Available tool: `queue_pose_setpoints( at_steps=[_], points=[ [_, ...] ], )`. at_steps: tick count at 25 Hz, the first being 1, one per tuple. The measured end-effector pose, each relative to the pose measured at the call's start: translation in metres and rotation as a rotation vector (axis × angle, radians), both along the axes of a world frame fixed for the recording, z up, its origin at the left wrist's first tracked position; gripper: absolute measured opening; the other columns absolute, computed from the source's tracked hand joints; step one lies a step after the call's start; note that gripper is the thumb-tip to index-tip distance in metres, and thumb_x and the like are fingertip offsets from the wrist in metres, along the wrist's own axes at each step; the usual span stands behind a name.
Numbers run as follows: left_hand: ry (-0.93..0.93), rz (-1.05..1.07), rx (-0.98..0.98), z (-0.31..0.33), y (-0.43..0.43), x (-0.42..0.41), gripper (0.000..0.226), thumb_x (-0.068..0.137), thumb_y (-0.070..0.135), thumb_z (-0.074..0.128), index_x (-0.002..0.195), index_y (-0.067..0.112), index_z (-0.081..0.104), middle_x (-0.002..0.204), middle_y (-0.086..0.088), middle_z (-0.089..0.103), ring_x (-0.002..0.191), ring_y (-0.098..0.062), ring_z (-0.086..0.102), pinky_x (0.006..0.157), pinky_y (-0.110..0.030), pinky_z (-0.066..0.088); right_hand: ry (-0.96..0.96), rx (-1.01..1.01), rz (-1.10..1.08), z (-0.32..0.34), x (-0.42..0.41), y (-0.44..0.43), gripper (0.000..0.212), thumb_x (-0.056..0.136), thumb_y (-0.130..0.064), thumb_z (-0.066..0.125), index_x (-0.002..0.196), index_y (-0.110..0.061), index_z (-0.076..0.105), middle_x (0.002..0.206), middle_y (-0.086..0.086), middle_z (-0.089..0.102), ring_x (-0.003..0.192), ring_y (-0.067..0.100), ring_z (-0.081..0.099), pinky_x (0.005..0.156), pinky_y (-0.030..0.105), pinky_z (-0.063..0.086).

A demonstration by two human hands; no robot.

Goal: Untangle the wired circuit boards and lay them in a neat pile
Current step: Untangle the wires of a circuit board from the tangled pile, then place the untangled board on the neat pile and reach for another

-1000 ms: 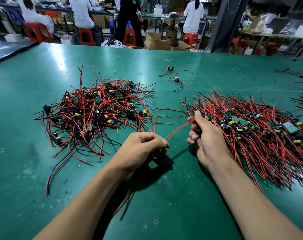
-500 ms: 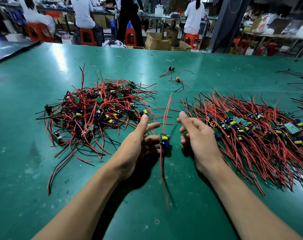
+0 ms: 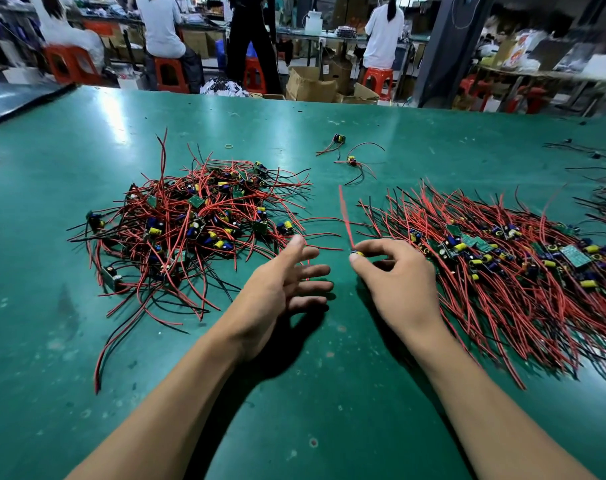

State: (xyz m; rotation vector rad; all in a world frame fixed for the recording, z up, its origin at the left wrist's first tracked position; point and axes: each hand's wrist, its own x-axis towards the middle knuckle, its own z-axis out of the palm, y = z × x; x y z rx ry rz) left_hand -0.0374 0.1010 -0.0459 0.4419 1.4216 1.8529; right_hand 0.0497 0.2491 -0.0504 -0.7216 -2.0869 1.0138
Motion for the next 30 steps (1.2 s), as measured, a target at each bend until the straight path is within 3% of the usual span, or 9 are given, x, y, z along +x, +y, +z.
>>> queue_pose_setpoints(
  at_steps=[2,5,8,11,14,16,22,26,30],
  points=[
    [0.021,0.014,-0.008,0.0,-0.001,0.002,0.047,0.083,0.042,0.058,0.115,0.007,0.063,0.113,-0.015,0.07,0.091,-0.025,0.07,0.078,-0.033,0.058,-0.03,0.075,-0.149,0.002,0.005,0.009,0.011,0.087,-0.022,0.072,0.097,-0.026,0.074,0.105,-0.001,0.068,0.088,0.016,0.064,0.084,0.028,0.048],
    [0.015,0.085,0.0,-0.002,-0.003,0.004,0.018,0.093,0.018,0.063,0.106,0.007,0.068,0.096,-0.014,0.069,0.072,-0.026,0.062,0.061,-0.032,0.055,-0.302,0.275,-0.334,0.002,0.01,0.013,0.033,0.089,-0.027,0.068,0.121,-0.024,0.066,0.125,0.005,0.056,0.113,0.03,0.053,0.095,0.04,0.039],
    [0.526,0.237,-0.19,-0.009,-0.004,0.004,0.008,0.091,0.016,0.067,0.097,0.017,0.072,0.073,0.004,0.066,0.058,-0.016,0.052,0.054,-0.024,0.044,-0.34,0.488,-0.286,-0.003,0.004,-0.004,0.041,0.086,-0.03,0.071,0.126,-0.021,0.064,0.128,0.006,0.053,0.12,0.032,0.046,0.098,0.045,0.034],
    [0.92,0.351,-0.387,-0.014,-0.003,0.001,0.016,0.087,0.017,0.07,0.102,0.02,0.073,0.093,0.01,0.061,0.07,-0.003,0.05,0.074,-0.02,0.046,-0.211,0.466,0.096,-0.012,-0.003,-0.02,0.027,0.089,-0.022,0.07,0.114,-0.013,0.071,0.114,0.004,0.059,0.11,0.024,0.053,0.099,0.036,0.041],
    [0.995,0.265,-0.595,-0.017,-0.001,-0.001,0.031,0.087,0.027,0.067,0.119,0.027,0.069,0.12,0.003,0.057,0.096,-0.017,0.058,0.094,-0.029,0.045,-0.288,0.396,0.213,-0.022,-0.006,-0.018,0.024,0.089,-0.024,0.069,0.111,-0.015,0.074,0.113,0.002,0.062,0.111,0.022,0.055,0.1,0.035,0.043],
    [1.116,0.201,-0.668,-0.018,0.001,0.002,0.031,0.089,0.035,0.063,0.119,0.031,0.068,0.125,0.005,0.057,0.109,-0.017,0.057,0.094,-0.027,0.042,-0.325,0.383,0.169,-0.024,-0.007,-0.014,0.025,0.09,-0.028,0.069,0.112,-0.017,0.074,0.118,0.002,0.064,0.115,0.024,0.054,0.102,0.038,0.041],
    [1.201,0.204,-0.587,-0.016,-0.001,0.005,0.023,0.091,0.017,0.055,0.104,0.017,0.074,0.1,-0.003,0.067,0.094,-0.029,0.062,0.08,-0.041,0.049,-0.354,0.393,0.184,-0.027,-0.009,-0.011,0.028,0.09,-0.038,0.068,0.117,-0.029,0.073,0.126,-0.01,0.063,0.123,0.016,0.046,0.093,0.026,0.027],
    [1.184,0.22,-0.539,-0.013,-0.002,0.008,0.031,0.084,0.021,0.05,0.105,0.014,0.072,0.098,-0.007,0.072,0.095,-0.031,0.064,0.081,-0.042,0.051,-0.337,0.39,0.245,-0.027,-0.009,-0.011,0.029,0.091,-0.034,0.066,0.119,-0.031,0.07,0.125,-0.015,0.062,0.124,0.011,0.045,0.094,0.025,0.025],
    [1.237,0.263,-0.627,-0.014,-0.003,0.014,0.025,0.086,0.019,0.055,0.107,0.022,0.069,0.1,0.002,0.07,0.095,-0.027,0.062,0.076,-0.039,0.05,-0.379,0.432,0.303,-0.027,-0.008,-0.011,0.037,0.096,-0.034,0.058,0.133,-0.035,0.061,0.136,-0.015,0.056,0.131,0.011,0.039,0.101,0.027,0.023]
  ],
)
